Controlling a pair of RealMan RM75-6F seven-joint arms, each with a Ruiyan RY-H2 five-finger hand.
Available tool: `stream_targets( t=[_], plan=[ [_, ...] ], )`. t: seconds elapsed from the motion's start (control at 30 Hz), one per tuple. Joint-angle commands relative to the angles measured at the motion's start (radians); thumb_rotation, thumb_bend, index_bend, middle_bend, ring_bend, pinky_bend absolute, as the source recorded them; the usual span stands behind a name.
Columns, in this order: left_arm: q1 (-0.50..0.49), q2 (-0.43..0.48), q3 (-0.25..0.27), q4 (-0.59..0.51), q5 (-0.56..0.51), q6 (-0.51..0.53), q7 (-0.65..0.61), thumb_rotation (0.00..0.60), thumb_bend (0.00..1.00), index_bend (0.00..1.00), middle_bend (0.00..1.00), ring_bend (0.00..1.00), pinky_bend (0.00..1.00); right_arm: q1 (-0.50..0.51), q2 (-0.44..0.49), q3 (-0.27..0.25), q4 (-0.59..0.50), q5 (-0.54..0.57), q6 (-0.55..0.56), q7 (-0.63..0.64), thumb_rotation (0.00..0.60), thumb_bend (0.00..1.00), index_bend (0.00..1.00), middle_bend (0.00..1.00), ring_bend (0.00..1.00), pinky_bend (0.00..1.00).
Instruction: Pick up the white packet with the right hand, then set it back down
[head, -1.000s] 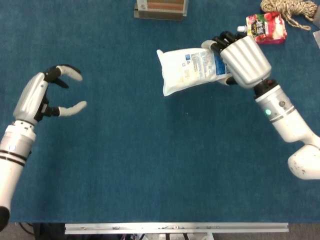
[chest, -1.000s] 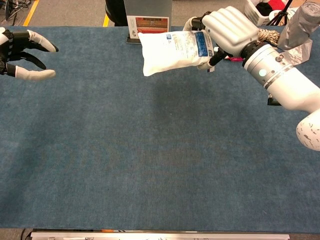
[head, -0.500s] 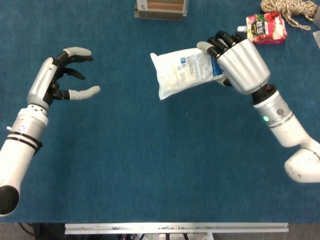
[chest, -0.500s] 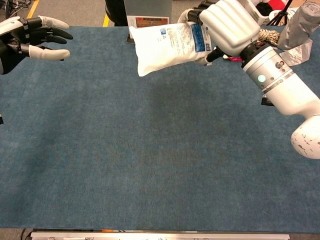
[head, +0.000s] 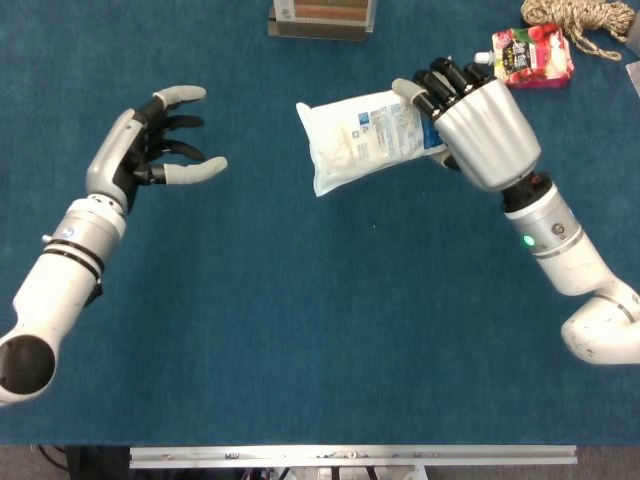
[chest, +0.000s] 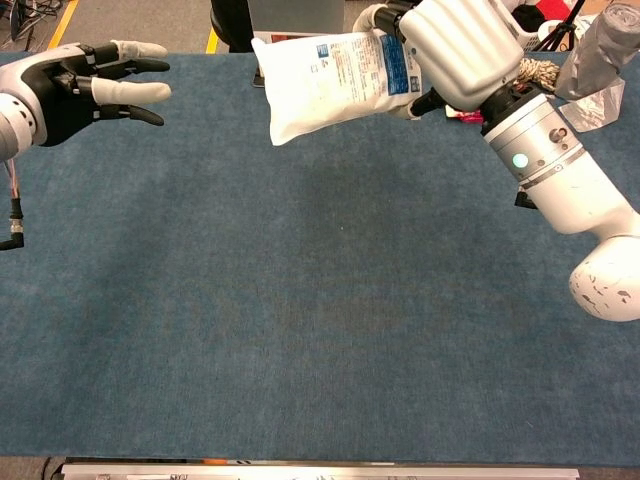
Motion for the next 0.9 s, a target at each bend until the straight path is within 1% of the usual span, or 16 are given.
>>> stream_targets(
  t=[0.03, 0.23, 0.37, 0.6, 0.9],
  plan=[
    [-0.044, -0.001, -0.012, 0.006, -0.080, -0.047, 0.006, 0.600, 0.14, 0.19, 0.13, 0.19, 0.39, 0.002, -0.008, 0.002, 0.012, -0.006, 0.008, 0.000, 0.600, 0.00, 0.53, 0.62, 0.57, 0.56],
    [-0.116, -0.004, -0.010, 0.032, -0.213, -0.123, 0.019, 0.600, 0.14, 0.17, 0.10, 0.17, 0.39, 0.008, -0.026, 0.009, 0.039, -0.013, 0.020, 0.006, 0.600, 0.00, 0.53, 0.62, 0.57, 0.56],
    [-0.153, -0.007, -0.007, 0.039, -0.263, -0.155, 0.027, 0.600, 0.14, 0.16, 0.09, 0.17, 0.39, 0.013, -0.031, 0.011, 0.046, -0.015, 0.018, 0.007, 0.600, 0.00, 0.53, 0.62, 0.57, 0.56],
    [-0.198, -0.012, -0.016, 0.031, -0.296, -0.177, 0.038, 0.600, 0.14, 0.16, 0.09, 0.17, 0.39, 0.028, -0.039, 0.024, 0.046, -0.017, 0.018, 0.006, 0.600, 0.00, 0.53, 0.62, 0.57, 0.56],
    [-0.219, -0.037, -0.036, 0.042, -0.298, -0.190, 0.020, 0.600, 0.14, 0.16, 0.10, 0.17, 0.39, 0.049, -0.049, 0.030, 0.046, -0.025, 0.011, -0.003, 0.600, 0.00, 0.53, 0.62, 0.57, 0.56]
  ],
)
